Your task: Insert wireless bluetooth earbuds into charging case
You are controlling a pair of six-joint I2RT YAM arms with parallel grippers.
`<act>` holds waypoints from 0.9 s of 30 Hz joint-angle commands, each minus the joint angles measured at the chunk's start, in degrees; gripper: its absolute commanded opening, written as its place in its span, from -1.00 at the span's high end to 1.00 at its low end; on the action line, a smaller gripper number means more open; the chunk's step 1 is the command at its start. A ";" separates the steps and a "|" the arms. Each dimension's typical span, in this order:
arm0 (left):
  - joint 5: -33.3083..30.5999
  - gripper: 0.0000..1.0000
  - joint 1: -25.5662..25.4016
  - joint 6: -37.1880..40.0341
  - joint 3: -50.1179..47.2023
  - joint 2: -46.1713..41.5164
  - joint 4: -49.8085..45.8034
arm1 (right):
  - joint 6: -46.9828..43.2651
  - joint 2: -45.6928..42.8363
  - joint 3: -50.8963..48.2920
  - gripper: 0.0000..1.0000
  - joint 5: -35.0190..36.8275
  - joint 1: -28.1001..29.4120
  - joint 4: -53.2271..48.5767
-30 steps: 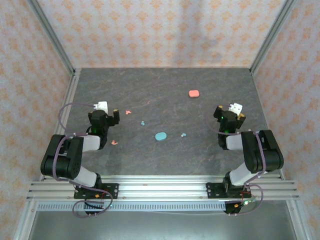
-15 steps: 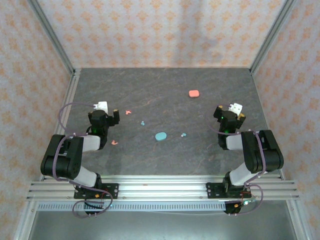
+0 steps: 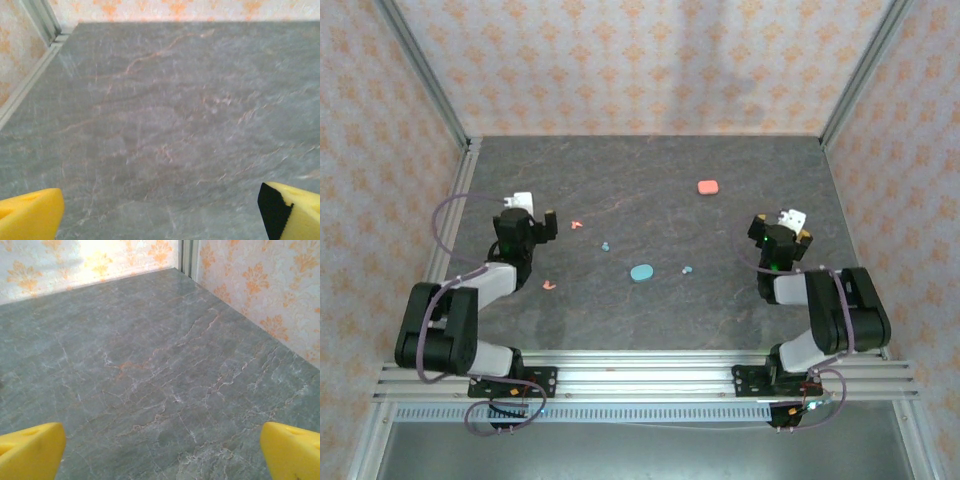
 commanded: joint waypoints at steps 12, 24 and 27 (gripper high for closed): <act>12.46 -1.00 -16.96 2.79 26.28 1.88 -45.82 | 22.23 -15.22 23.55 -0.99 -12.81 4.23 -61.95; 19.56 -0.99 -38.49 27.14 23.65 3.80 -51.25 | 46.49 -18.06 11.60 -0.99 -19.84 18.57 -62.37; 19.61 -0.96 -41.06 31.02 23.64 5.69 -52.97 | 48.20 -19.62 9.69 -0.99 -18.35 21.85 -63.36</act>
